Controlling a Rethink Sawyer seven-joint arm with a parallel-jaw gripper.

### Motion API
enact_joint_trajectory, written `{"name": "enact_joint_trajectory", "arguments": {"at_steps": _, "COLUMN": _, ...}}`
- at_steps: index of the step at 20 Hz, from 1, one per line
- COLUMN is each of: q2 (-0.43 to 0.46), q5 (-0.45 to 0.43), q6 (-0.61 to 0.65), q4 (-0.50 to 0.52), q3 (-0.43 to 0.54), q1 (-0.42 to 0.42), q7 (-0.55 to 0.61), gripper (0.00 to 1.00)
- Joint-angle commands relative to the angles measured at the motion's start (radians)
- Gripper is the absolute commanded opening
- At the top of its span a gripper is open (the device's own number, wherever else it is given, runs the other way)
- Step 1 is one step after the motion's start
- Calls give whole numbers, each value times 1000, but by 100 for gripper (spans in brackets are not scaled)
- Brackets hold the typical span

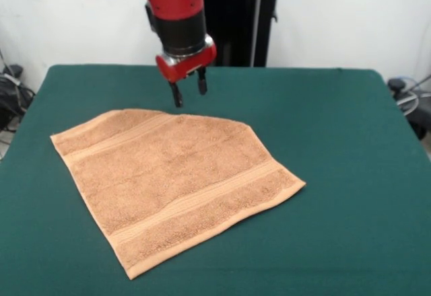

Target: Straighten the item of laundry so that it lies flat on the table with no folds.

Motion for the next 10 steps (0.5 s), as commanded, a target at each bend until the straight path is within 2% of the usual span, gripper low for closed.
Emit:
{"name": "enact_joint_trajectory", "arguments": {"at_steps": 1, "q2": -73, "q5": 52, "q6": 102, "q4": 42, "q3": 31, "q1": -23, "q7": 82, "gripper": 100}}
{"name": "enact_joint_trajectory", "arguments": {"at_steps": 3, "q2": -92, "q5": 60, "q6": 112, "q4": 57, "q3": 38, "q1": -33, "q7": 76, "gripper": 100}}
{"name": "enact_joint_trajectory", "arguments": {"at_steps": 10, "q2": 2, "q5": 15, "q6": 38, "q4": 0, "q3": 20, "q1": -24, "q7": 95, "gripper": 100}}
